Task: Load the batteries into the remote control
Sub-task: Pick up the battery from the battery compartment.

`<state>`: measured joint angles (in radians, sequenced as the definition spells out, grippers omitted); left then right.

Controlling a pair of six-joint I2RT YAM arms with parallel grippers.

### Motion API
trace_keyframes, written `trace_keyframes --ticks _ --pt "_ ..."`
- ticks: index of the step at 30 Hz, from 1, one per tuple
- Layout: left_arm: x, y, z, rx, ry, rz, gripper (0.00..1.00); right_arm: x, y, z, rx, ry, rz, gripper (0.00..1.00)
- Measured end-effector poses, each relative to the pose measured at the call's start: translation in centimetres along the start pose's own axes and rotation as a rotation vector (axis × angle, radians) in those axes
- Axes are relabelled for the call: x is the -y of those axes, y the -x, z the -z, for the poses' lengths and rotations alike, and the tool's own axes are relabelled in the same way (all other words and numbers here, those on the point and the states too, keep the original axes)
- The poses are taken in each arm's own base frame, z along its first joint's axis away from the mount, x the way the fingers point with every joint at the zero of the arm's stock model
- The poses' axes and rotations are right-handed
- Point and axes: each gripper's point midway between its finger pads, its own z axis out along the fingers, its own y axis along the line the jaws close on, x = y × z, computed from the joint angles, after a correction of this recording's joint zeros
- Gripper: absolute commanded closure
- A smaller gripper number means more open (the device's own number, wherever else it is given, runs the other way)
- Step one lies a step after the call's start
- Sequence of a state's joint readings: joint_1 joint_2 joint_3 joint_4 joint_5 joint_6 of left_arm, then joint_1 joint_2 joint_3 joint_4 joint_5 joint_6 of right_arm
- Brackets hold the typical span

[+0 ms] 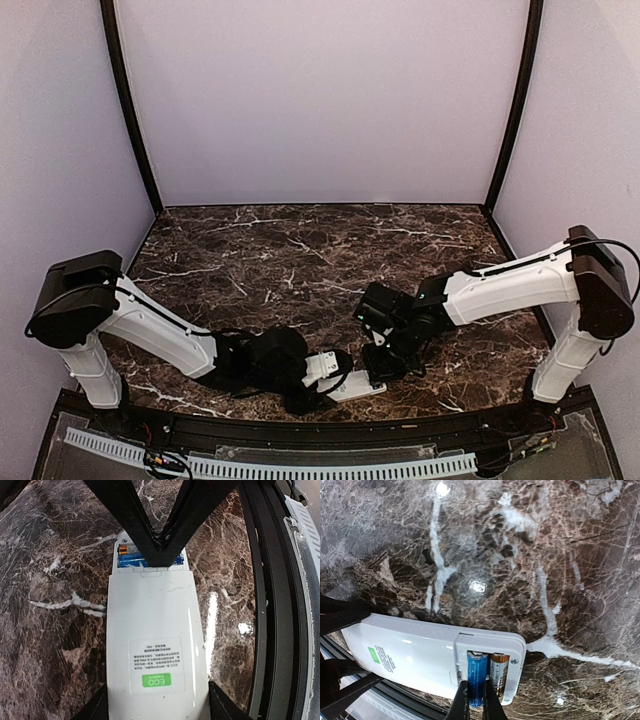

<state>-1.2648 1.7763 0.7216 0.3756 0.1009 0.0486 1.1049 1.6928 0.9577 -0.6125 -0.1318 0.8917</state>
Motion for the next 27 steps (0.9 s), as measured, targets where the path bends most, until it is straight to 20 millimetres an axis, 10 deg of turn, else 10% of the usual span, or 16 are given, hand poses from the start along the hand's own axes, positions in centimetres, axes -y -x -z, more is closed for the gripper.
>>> trace_keyframes --ticks 27 --pt "0.0 3.2 -2.6 0.159 -0.018 -0.131 0.35 -0.3 0.1 -0.3 0.043 0.008 0.026 0.89"
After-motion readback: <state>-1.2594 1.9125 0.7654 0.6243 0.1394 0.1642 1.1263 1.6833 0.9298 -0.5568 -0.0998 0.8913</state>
